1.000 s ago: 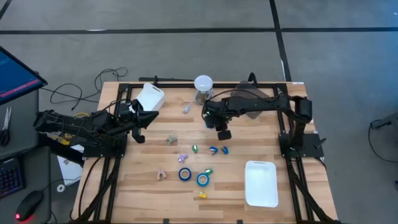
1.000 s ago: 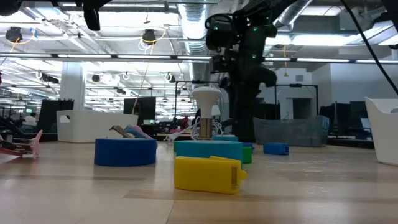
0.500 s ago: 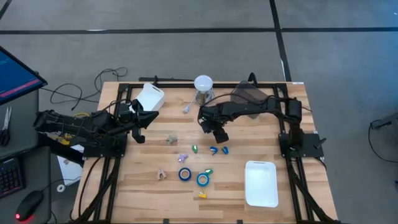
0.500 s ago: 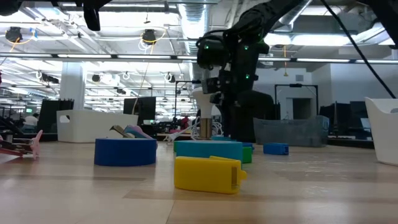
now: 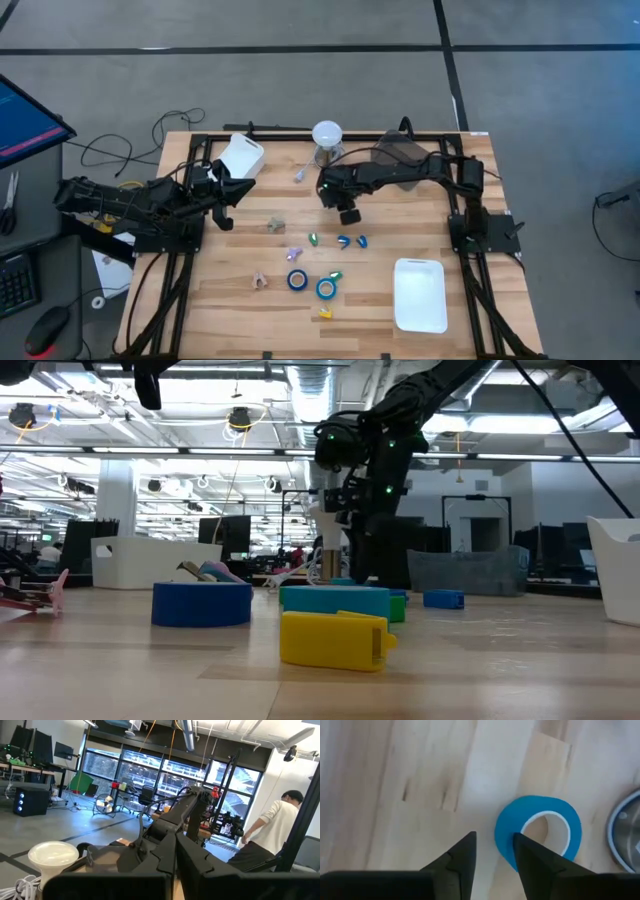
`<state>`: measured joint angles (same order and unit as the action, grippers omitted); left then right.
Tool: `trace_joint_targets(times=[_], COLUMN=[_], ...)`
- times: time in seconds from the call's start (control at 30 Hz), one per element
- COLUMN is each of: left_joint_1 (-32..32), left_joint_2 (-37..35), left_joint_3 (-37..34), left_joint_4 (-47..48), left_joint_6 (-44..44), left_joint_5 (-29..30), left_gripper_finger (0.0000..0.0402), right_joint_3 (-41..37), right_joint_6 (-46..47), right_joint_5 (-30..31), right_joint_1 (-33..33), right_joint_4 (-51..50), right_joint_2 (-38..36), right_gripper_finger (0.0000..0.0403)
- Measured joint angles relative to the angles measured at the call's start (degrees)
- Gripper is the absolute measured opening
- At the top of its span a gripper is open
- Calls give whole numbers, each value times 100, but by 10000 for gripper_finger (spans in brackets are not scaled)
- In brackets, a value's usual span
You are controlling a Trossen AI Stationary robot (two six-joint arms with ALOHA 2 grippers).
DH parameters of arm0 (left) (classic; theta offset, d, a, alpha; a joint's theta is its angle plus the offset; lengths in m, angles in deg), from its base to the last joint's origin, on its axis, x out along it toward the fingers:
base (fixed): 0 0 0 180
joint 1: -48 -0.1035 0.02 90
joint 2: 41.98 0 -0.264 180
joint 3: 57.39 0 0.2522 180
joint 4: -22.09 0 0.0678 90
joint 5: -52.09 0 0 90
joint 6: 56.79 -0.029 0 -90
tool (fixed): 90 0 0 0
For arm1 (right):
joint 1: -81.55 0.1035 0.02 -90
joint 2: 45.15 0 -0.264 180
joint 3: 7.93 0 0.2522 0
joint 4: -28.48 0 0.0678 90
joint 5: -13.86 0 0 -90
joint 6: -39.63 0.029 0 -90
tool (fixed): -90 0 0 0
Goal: Pick and place Stapler, Stapler remover, tape
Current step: Put the top light blue tape into the bottom white bin
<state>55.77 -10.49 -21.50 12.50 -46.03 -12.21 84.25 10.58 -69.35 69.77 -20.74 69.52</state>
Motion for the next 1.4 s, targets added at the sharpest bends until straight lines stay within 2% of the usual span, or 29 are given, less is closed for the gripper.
trace_joint_targets(times=[0.23, 0.4, 0.53, 0.87, 1.07, 1.23, 1.4], left_joint_1=[0, 0, 0, 0, 0, 0, 0], left_joint_2=[-1, 2, 2, 1, 2, 2, 1], left_joint_3=[0, 0, 0, 0, 0, 0, 0], left_joint_4=[11, 19, 22, 33, 39, 43, 42], left_joint_6=[0, 0, 0, 0, 0, 2, 2], left_joint_5=[0, 0, 0, 1, 2, 2, 1], left_gripper_finger=[8, 8, 8, 8, 8, 8, 8], right_joint_3=[7, 7, 7, -61, -17, -25, -4], right_joint_6=[20, 20, 15, 64, 66, 153, 168], right_joint_5=[74, 97, 336, -162, -234, -223, -225], right_joint_1=[14, 9, 7, -173, -228, -148, -139], right_joint_4=[-288, -144, 45, 182, 140, 128, 100], right_joint_2=[-16, -18, -5, 3, 419, 488, 367], right_gripper_finger=[141, 153, 158, 157, 153, 129, 52])
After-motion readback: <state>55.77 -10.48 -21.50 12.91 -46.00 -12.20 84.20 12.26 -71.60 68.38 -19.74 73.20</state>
